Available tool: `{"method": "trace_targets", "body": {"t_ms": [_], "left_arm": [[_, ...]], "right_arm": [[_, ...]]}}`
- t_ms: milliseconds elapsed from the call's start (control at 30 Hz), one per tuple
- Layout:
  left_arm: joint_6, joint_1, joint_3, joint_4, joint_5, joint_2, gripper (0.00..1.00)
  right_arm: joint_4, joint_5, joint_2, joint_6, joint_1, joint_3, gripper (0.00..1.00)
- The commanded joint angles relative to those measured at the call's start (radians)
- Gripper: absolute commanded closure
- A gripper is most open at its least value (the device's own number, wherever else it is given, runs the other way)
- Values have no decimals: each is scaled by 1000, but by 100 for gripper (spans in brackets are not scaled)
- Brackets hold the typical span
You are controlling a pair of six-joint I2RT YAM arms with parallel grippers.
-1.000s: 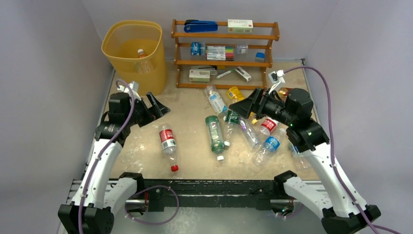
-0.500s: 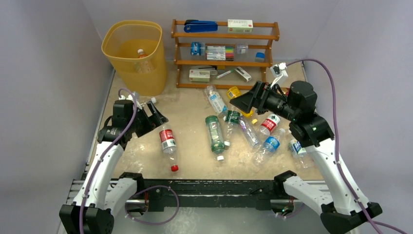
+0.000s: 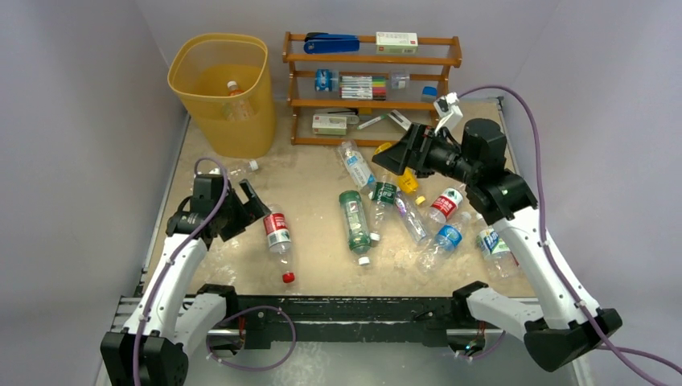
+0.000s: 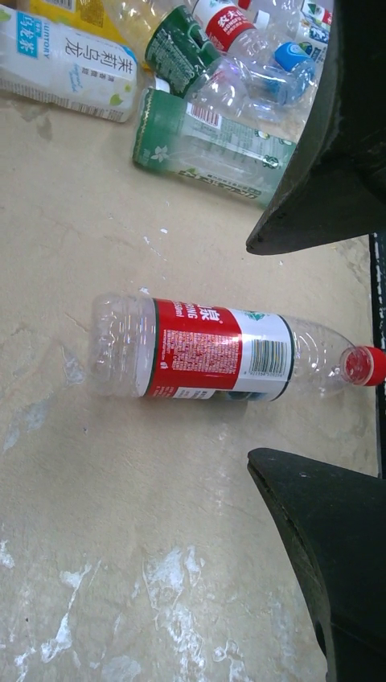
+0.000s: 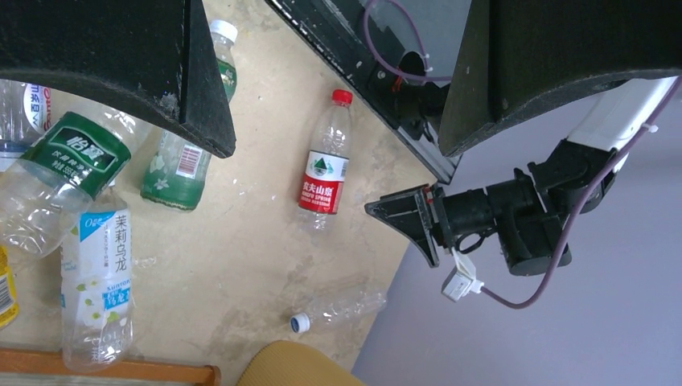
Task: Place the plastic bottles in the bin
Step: Pick up the plastic bottle at the center of the board.
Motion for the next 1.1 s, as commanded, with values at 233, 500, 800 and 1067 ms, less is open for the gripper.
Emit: {"method": "trace_targets", "body": {"t_ms": [233,500,800,1067], "left_arm": [[-100,-61,-12,106,-61,83,9],[-179,-233,-61,193,-204,156,9],[-175,-252,-47,189,-322,204,9],[-149,-293,7,177,-377,333,13]], "right_arm": [[55,-51,139,-36,5,105,0],[125,-81,189,-55,5,80,0],[225,-95,168,-78,5,-68,0],[321,-66,145,-86,4,-197,0]]}}
